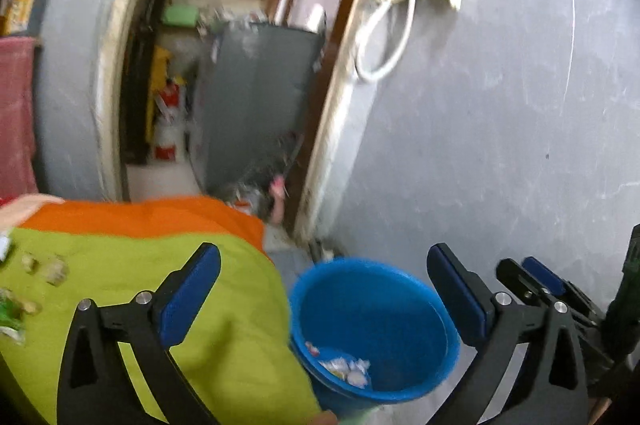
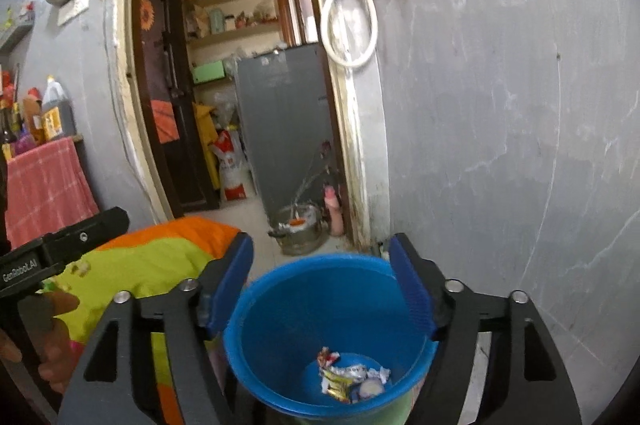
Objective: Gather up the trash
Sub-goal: 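Move both grippers back over the remaining trash on the blanket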
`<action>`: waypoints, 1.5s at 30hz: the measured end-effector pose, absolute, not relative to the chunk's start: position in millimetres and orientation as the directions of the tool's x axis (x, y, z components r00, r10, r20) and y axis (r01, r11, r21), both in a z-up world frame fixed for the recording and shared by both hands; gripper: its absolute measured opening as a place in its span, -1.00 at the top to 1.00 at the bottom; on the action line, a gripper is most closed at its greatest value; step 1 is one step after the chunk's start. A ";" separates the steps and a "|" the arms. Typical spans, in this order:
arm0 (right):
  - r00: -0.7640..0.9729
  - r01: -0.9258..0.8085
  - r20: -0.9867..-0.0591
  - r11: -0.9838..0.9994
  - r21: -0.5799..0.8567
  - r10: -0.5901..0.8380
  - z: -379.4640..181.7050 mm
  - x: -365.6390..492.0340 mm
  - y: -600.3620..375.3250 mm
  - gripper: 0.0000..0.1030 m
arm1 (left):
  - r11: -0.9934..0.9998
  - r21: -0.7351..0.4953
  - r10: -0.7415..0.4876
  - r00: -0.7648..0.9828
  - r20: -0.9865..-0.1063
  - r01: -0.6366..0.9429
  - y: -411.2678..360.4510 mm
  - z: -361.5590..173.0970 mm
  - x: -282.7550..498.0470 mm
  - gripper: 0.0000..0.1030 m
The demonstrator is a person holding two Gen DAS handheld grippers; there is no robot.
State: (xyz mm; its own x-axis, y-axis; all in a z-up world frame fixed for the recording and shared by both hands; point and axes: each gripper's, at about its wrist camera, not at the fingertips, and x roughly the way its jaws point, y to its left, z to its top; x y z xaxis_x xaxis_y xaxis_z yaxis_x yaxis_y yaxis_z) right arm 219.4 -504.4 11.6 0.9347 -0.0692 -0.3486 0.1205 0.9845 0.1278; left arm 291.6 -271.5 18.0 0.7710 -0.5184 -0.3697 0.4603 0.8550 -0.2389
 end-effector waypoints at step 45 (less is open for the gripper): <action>0.940 -0.285 -0.171 0.955 0.084 0.295 64.3 203.1 -241.5 -1.00 | 0.994 -0.102 0.018 0.973 -0.230 -0.042 14.5 44.0 181.2 -0.97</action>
State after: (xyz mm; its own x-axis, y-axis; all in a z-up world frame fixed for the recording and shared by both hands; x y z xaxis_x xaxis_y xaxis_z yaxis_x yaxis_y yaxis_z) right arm 203.1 -241.5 64.3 0.9399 0.2953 -0.1713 -0.2848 0.9549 0.0836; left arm 181.2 14.5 44.0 0.9730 0.0176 -0.2303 -0.0420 0.9939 -0.1017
